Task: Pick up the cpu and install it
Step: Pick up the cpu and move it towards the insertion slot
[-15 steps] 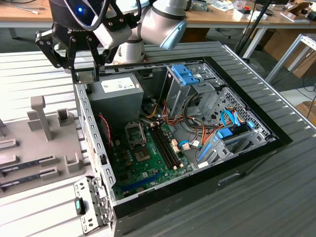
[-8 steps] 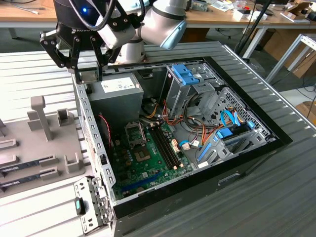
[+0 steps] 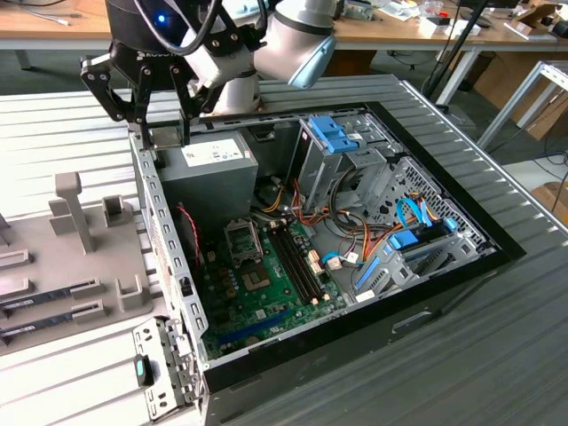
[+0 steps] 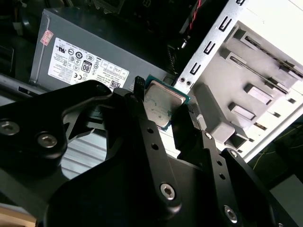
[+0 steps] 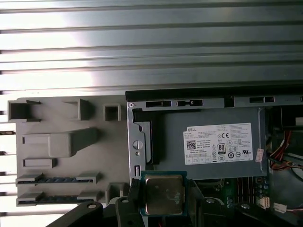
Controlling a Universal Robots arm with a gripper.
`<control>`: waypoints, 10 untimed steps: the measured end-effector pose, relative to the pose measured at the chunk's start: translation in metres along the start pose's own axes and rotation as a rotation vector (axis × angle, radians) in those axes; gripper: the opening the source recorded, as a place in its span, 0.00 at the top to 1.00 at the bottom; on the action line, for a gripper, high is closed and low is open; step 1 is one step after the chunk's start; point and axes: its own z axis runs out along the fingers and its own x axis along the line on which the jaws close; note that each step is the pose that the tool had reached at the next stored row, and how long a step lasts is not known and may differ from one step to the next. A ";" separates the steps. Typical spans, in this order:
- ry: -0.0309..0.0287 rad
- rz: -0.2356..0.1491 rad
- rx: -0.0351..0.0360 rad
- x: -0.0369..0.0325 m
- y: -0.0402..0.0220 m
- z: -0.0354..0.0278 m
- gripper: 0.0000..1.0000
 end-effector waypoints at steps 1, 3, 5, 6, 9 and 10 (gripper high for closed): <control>0.0000 0.000 -0.0001 -0.0009 0.0000 0.0001 0.53; -0.0001 0.000 -0.0001 -0.0029 0.0001 0.0002 0.53; -0.0001 0.000 -0.0001 -0.0051 0.0002 0.0004 0.53; 0.0000 0.000 -0.0001 -0.0057 0.0002 0.0005 0.53; 0.0000 0.000 -0.0001 -0.0085 0.0003 0.0007 0.53; 0.0000 0.000 -0.0001 -0.0102 0.0004 0.0008 0.53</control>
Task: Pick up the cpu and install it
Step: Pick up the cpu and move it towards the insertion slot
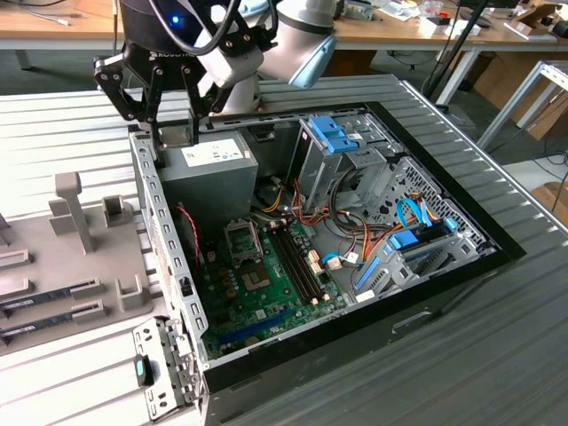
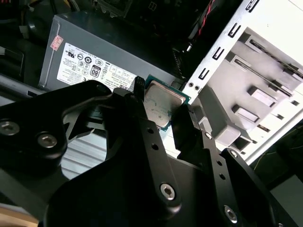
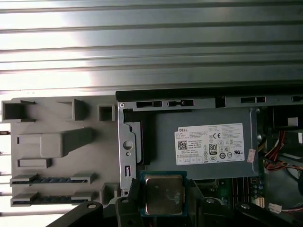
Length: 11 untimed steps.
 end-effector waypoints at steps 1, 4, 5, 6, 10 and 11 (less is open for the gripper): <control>0.0000 0.000 0.0000 -0.0008 0.0000 0.0001 0.53; 0.0000 0.000 0.0000 -0.0046 0.0002 0.0003 0.53; 0.0001 0.000 0.0001 -0.0054 0.0003 0.0004 0.53; 0.0000 0.000 0.0000 -0.0063 0.0003 0.0004 0.53; 0.0000 0.000 0.0000 -0.0108 0.0005 0.0008 0.53; 0.0000 0.000 0.0000 -0.0115 0.0005 0.0008 0.53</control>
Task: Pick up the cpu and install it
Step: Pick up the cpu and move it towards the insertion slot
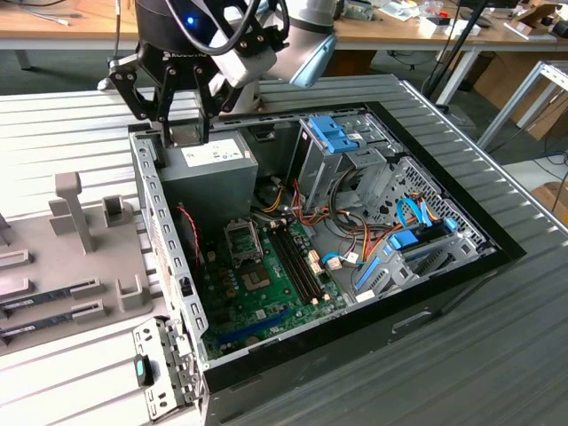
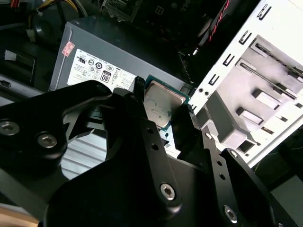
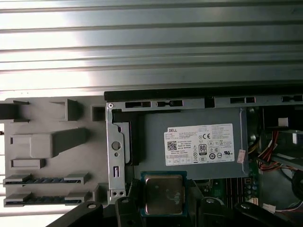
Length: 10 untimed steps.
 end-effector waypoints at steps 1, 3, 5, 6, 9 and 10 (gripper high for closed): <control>0.0000 0.000 0.0000 -0.0014 0.0001 0.0001 0.53; 0.0000 0.000 0.0000 -0.0037 0.0002 0.0002 0.53; 0.0000 0.000 0.0000 -0.0054 0.0002 0.0003 0.53; 0.0000 0.000 0.0000 -0.0067 0.0003 0.0004 0.53; 0.0000 0.000 0.0000 -0.0098 0.0004 0.0006 0.53; 0.0000 0.000 0.0000 -0.0107 0.0004 0.0007 0.53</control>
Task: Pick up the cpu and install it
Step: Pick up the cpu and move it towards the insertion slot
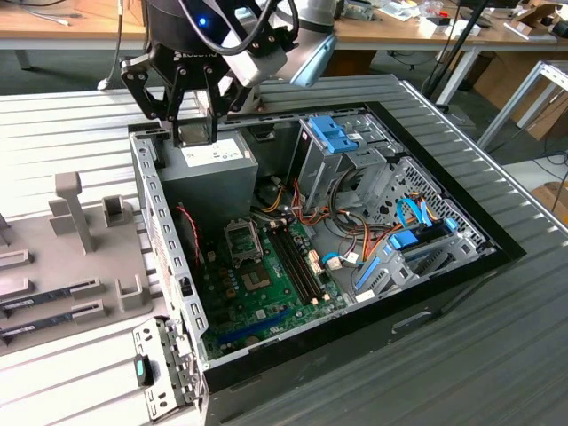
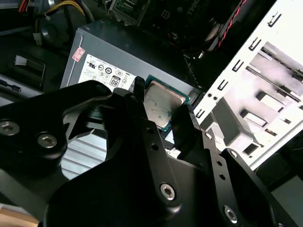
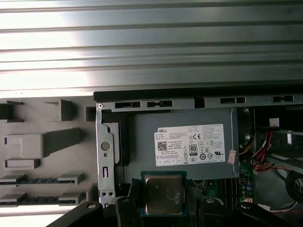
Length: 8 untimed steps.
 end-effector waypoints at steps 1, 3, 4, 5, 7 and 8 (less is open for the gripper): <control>0.0000 0.000 0.0000 -0.0018 0.0001 0.0001 0.53; 0.0000 0.000 0.0000 -0.0040 0.0002 0.0003 0.53; 0.0000 0.000 0.0000 -0.0052 0.0002 0.0004 0.53; 0.0000 0.000 0.0000 -0.0069 0.0003 0.0005 0.53; 0.0000 0.000 0.0000 -0.0085 0.0004 0.0006 0.53; -0.0001 0.000 -0.0002 -0.0090 0.0003 0.0008 0.53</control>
